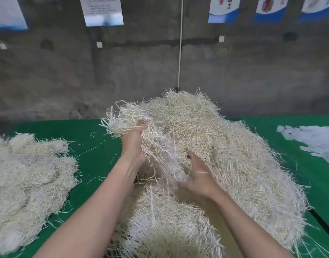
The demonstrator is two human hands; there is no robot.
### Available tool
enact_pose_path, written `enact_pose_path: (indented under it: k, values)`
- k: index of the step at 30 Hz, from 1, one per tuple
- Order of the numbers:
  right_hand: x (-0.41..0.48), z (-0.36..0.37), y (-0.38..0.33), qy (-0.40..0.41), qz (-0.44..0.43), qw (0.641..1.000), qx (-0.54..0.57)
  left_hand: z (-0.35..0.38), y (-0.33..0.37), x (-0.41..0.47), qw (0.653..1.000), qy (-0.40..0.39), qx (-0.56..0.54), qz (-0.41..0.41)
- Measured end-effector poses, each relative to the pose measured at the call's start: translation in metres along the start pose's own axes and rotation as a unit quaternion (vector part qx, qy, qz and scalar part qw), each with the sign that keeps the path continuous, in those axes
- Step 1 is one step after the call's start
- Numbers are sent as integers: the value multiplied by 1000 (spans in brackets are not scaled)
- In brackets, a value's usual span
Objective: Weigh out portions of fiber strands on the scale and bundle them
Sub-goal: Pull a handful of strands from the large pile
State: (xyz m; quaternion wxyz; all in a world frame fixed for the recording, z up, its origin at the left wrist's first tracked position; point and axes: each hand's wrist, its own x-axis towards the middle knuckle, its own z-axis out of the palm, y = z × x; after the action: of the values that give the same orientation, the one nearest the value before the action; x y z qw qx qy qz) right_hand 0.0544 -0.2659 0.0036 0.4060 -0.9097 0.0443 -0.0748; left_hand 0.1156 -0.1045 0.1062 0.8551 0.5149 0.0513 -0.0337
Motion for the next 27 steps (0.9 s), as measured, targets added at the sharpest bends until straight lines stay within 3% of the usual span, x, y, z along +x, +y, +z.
enact_pose_path:
  k: [4, 6, 7, 8, 9, 11, 13, 14, 15, 16, 18, 20, 24, 27]
  values:
    - [10, 5, -29, -85, -57, 992, -74, -8, 5, -5, 993, -97, -65, -29]
    - [17, 2, -34, -40, -42, 998, -24, -18, 7, -2, 985, -148, 84, -32]
    - [22, 1, -36, 6, -32, 999, 12, -24, 5, 1, 954, -198, 224, -29]
    - [26, -1, -37, 46, -23, 998, 33, -28, 0, 1, 889, -258, 376, -47]
    - [29, -3, -37, 72, -25, 997, 26, -29, -7, -4, 802, -306, 507, -77]
    - [31, -3, -35, 68, -36, 997, -14, -27, -25, -5, 653, -308, 686, -87]
    - [28, -1, -26, 34, -18, 999, -17, -28, -37, 4, 590, -233, 773, 24]
    - [24, 0, -20, 28, -21, 999, -20, -29, -38, 8, 577, -175, 792, 94]
    - [20, 3, -13, 21, -27, 999, -21, -31, -37, 12, 580, -112, 792, 153]
    - [15, 7, -6, 1, -25, 999, -22, -32, -35, 16, 615, -56, 762, 195]
    - [6, 16, 8, -50, 10, 999, -14, -31, -36, 22, 717, 38, 663, 214]
    - [-3, 25, 20, -66, 30, 997, -25, -28, -44, 21, 785, 64, 580, 206]
    - [-12, 25, 38, -65, 31, 994, -79, -35, -57, 23, 851, 87, 473, 212]
    - [-16, 20, 62, -73, 56, 985, -146, -43, -41, 35, 874, 133, 416, 213]
